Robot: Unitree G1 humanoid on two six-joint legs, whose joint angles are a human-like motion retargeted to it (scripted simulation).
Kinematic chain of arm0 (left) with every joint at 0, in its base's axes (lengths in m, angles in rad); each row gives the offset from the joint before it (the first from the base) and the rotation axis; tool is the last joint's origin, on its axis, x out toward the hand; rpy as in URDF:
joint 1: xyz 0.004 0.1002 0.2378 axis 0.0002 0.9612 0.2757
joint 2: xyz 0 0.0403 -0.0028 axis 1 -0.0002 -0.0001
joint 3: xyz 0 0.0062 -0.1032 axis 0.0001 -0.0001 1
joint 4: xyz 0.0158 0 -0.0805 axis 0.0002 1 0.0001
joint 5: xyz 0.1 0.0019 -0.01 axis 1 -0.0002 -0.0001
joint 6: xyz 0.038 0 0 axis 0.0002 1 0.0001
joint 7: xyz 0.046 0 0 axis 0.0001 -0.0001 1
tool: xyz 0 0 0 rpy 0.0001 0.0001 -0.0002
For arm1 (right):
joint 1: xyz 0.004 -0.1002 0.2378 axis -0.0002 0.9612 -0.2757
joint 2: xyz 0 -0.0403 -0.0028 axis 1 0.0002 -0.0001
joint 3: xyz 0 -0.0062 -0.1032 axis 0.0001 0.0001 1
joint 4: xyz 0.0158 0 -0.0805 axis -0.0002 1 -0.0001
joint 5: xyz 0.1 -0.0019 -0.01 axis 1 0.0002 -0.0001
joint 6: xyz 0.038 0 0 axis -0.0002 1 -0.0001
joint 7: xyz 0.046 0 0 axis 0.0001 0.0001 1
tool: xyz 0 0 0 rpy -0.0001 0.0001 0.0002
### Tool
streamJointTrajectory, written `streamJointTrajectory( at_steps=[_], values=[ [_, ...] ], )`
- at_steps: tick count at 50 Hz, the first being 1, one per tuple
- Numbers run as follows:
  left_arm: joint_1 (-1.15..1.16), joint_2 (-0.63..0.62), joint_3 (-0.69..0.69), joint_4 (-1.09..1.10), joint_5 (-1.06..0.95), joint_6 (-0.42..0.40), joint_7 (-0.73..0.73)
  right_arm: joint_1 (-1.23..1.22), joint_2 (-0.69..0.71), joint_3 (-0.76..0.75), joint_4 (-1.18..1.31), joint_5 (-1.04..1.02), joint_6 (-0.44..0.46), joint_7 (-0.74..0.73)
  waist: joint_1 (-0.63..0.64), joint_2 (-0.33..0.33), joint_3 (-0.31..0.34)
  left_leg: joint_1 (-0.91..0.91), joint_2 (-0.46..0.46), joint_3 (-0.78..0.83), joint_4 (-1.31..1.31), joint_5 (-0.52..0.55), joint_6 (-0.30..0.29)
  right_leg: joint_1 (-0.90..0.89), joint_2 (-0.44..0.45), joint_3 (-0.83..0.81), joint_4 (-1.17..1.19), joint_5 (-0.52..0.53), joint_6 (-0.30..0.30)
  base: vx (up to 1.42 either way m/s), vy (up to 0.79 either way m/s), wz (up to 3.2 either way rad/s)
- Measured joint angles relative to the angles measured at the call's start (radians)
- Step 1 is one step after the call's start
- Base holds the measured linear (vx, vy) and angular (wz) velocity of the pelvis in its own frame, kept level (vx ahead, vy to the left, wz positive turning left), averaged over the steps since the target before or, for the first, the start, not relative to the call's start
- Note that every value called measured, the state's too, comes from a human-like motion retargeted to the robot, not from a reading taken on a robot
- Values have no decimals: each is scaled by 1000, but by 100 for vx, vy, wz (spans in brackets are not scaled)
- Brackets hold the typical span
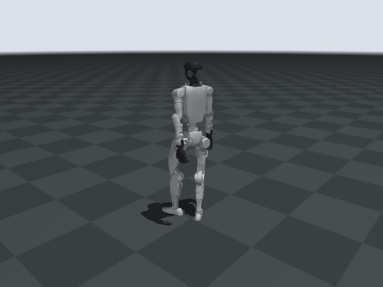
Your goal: In place motions
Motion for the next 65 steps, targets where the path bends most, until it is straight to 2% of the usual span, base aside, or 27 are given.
streamJointTrajectory(
  at_steps=[6, 10, 12, 15, 20, 23, 24, 28, 32, 36, 37, 38, 40, 42, 44, 46, 49, 55, 61, 65],
  values=[
    [12, -37, 33, -50, -7, -9, -19, -14, 43, 45, -76, 29, -31, 49, 34, -21, 25, 38, -52, -25, -41, 8, -5, 39, -34, -33, 14, 14, 20, 20, -17, 20],
    [12, -42, 34, -88, -9, -11, -32, 0, 51, 72, -95, -26, -41, 73, 114, -30, 15, 56, -78, 18, -76, 2, 21, 49, -56, 13, 37, 36, 28, 41, -11, -43],
    [-1, -32, 19, -97, -16, -10, -35, 5, 48, 81, -90, -62, -47, 71, 62, -16, -1, 69, -99, -47, -88, -11, 20, 65, -55, -54, 48, 47, 40, 36, -16, 106],
    [-24, -20, 5, -109, -25, -6, -41, 13, 43, 100, -67, -105, -49, 56, 48, 1, -6, 78, -103, -61, -97, -15, 25, 80, -58, -75, 82, 79, 49, 34, -20, 37],
    [-87, -3, -32, -127, -29, 3, -65, 29, 34, 89, -2, -119, -36, 19, 20, 70, -7, 101, -58, -91, -111, -23, 23, 61, -75, -99, 257, 215, 34, 27, -20, 31],
    [-132, 0, -40, -145, -33, 4, -83, 31, 31, 79, 36, -78, -25, -11, 7, 121, 10, 109, -9, -111, -110, -26, 17, -46, -129, -12, 528, 292, -33, 16, -19, 6],
    [-144, 1, -45, -154, -37, 4, -93, 32, 30, 76, 45, -63, -22, -19, 4, 128, 17, 112, -1, -110, -111, -26, 17, -81, -136, 30, 597, 293, -39, 14, -23, -2],
    [-177, 12, -69, -186, -47, 3, -125, 43, 37, 61, 66, -31, -16, -32, -34, 147, 28, 106, 15, -127, -111, -24, 20, -210, -69, 204, 720, 219, 22, 6, -23, 27],
    [-188, 15, -88, -195, -43, -4, -112, 67, 43, 62, 71, -30, -20, -23, -65, 149, 26, 95, 22, -152, -102, -29, 21, -264, 22, 290, 622, 128, 29, 3, -25, 36],
    [-177, 10, -99, -187, -36, -6, -117, 86, 44, 76, 85, -60, -17, -22, -113, 113, 39, 118, -22, -180, -103, -35, 26, -242, 92, 388, 349, 65, 32, 3, -20, 59],
    [-174, 8, -100, -181, -34, -5, -116, 88, 43, 78, 91, -69, -15, -19, -128, 99, 44, 130, -42, -190, -104, -36, 28, -223, 96, 392, 264, 59, 10, 5, -11, 93],
    [-170, 8, -101, -172, -32, -5, -113, 90, 43, 79, 96, -78, -13, -16, -146, 85, 51, 145, -62, -204, -105, -38, 30, -199, 97, 375, 179, 62, -50, 8, -8, 67],
    [-159, 8, -91, -145, -25, -3, -107, 95, 41, 90, 108, -97, -10, -6, -142, 45, 43, 170, -101, -186, -109, -45, 30, -149, 104, 400, 85, 46, -92, 11, -3, -33],
    [-152, 7, -79, -111, -5, 1, -102, 95, 39, 88, 118, -113, -3, 14, -66, 20, 22, 172, -106, -126, -113, -54, 27, -134, 72, 323, 65, 59, -99, 3, -1, -95],
    [-144, -10, -94, -84, -12, -12, -68, 91, 38, 68, 113, -121, 8, 28, -68, 27, 27, 172, -105, -162, -109, -52, 29, -135, 81, 338, 50, 72, -87, -9, -5, 13],
    [-128, -21, -105, -73, -53, -42, -31, 80, 37, 74, 97, -117, 6, 31, -41, 29, 41, 189, -95, -136, -113, -59, 27, -124, 85, 333, 37, 87, -100, -15, -8, -53],
    [-101, -21, -102, -66, -65, -72, -24, 65, 39, 97, 62, -116, -1, 27, -62, 39, 35, 195, -83, -123, -115, -65, 20, -123, 97, 336, 31, 82, -106, -11, -4, -15],
    [-102, -2, -106, -34, -25, -54, 19, 49, 60, 90, -24, -66, -27, 43, -78, 22, 28, 182, -85, -123, -82, -83, 20, -134, 87, 354, 45, 62, -84, -13, 3, 10],
    [-129, -2, -113, -56, -46, -48, 2, 15, 58, 105, -54, -73, -40, 62, -31, -30, 57, 156, -115, -121, 51, -116, 41, -142, 35, 400, 59, 86, -40, -17, 8, -45],
    [-140, -20, -113, -66, -53, -58, 2, -9, 49, 127, -68, -110, -41, 67, 2, -58, 71, 118, -152, -185, 151, -96, 92, -159, -3, 475, 65, 116, -21, -15, 16, -118]
  ],
)
